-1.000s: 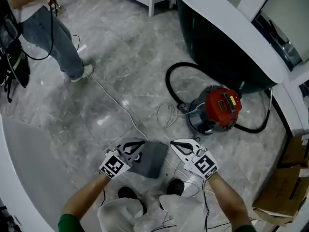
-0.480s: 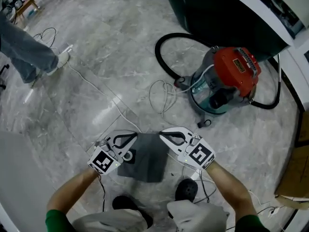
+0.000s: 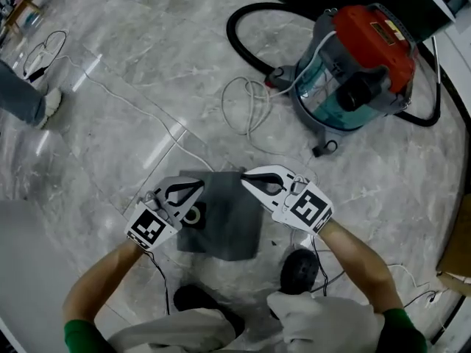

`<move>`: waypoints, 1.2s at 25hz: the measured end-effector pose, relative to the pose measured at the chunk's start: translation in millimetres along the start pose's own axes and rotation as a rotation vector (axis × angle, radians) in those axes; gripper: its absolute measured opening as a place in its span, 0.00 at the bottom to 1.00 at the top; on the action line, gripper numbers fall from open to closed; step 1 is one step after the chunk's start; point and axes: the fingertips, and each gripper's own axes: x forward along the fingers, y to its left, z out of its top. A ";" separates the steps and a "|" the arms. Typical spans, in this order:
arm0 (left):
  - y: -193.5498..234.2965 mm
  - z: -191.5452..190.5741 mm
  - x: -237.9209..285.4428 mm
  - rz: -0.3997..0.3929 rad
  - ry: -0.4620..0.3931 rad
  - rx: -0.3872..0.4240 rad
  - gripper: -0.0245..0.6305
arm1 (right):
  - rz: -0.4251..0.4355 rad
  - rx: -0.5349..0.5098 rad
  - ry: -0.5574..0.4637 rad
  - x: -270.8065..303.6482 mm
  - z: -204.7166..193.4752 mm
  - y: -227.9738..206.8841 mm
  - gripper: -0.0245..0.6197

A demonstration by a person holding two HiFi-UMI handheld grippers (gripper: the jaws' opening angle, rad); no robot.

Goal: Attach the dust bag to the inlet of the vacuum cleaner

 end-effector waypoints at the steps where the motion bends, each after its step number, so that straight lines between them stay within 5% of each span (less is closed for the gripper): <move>1: -1.8 -5.8 -2.8 -0.004 0.013 -0.001 0.04 | 0.009 -0.005 0.001 4.0 -2.8 5.1 0.05; 14: -31.8 -75.3 -57.6 0.011 0.145 -0.077 0.04 | 0.170 -0.043 0.057 61.8 -34.1 85.0 0.05; 30: -47.7 -175.5 -77.1 -0.121 0.249 -0.024 0.04 | 0.166 -0.035 0.179 117.6 -75.1 160.1 0.05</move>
